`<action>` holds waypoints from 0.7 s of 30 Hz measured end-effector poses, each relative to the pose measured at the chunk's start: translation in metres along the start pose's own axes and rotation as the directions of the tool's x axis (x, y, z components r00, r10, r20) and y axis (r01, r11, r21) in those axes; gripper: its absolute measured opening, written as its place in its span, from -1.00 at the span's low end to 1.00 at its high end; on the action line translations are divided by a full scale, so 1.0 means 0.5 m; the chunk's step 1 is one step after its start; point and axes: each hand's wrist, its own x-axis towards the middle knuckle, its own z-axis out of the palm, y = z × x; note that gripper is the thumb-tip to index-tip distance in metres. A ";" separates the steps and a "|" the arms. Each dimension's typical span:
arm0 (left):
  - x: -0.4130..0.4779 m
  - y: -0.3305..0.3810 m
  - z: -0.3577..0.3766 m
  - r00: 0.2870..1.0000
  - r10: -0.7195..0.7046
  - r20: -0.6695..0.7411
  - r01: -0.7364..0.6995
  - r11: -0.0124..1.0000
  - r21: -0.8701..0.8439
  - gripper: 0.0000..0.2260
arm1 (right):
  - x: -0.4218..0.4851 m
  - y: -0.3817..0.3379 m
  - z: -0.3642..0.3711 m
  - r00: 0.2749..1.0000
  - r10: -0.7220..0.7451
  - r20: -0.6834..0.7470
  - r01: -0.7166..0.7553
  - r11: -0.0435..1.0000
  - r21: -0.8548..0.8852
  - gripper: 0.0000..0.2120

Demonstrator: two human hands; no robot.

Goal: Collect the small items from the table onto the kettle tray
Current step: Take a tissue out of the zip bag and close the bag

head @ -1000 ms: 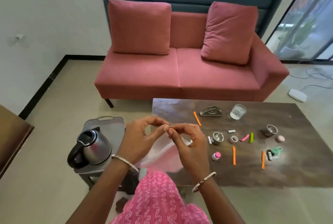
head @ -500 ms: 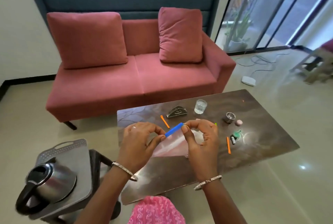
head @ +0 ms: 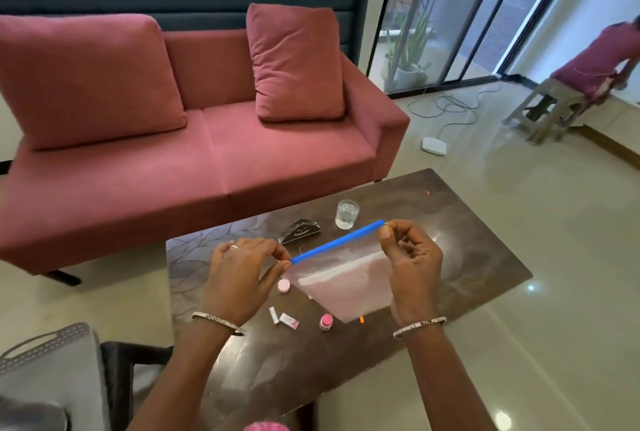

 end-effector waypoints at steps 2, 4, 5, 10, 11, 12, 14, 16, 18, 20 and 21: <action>0.041 -0.001 0.007 0.997 0.025 0.070 -0.013 0.983 -0.181 -0.90 | 0.042 0.009 0.006 0.999 0.030 0.028 -0.032 0.995 0.092 -0.85; 0.078 0.005 0.015 0.986 0.056 0.156 0.005 0.930 -0.368 -0.88 | 0.081 0.013 0.012 0.997 0.040 0.061 -0.049 0.988 0.146 -0.81; 0.096 0.010 0.022 0.980 0.071 0.183 0.011 0.911 -0.412 -0.86 | 0.099 0.016 0.017 0.996 0.037 0.077 -0.049 0.987 0.154 -0.82; 0.176 0.049 0.060 0.969 0.102 0.226 0.052 0.807 -0.588 -0.89 | 0.172 0.040 0.046 0.990 0.051 0.130 -0.074 0.982 0.174 -0.87; 0.190 0.055 0.065 0.967 0.107 0.229 0.061 0.781 -0.622 -0.88 | 0.184 0.045 0.054 0.990 0.059 0.131 -0.083 0.980 0.182 -0.87; 0.202 0.060 0.070 0.965 0.112 0.236 0.071 0.757 -0.649 -0.87 | 0.195 0.051 0.060 0.988 0.067 0.137 -0.092 0.978 0.188 -0.88; 0.224 0.066 0.077 0.961 0.108 0.253 0.102 0.715 -0.691 -0.83 | 0.213 0.063 0.072 0.984 0.084 0.154 -0.113 0.975 0.190 -0.89; 0.242 0.065 0.083 0.957 0.090 0.276 0.141 0.688 -0.712 -0.79 | 0.231 0.077 0.079 0.980 0.103 0.168 -0.133 0.975 0.178 -0.91; 0.257 0.061 0.090 0.951 0.072 0.300 0.179 0.665 -0.726 -0.77 | 0.246 0.089 0.084 0.979 0.113 0.173 -0.140 0.978 0.156 -0.93; 0.271 0.057 0.097 0.946 0.048 0.322 0.218 0.642 -0.735 -0.80 | 0.260 0.100 0.088 0.978 0.117 0.174 -0.142 0.980 0.139 -0.94; 0.278 0.055 0.102 0.942 0.032 0.335 0.241 0.628 -0.740 -0.83 | 0.266 0.106 0.089 0.977 0.118 0.176 -0.143 0.981 0.133 -0.94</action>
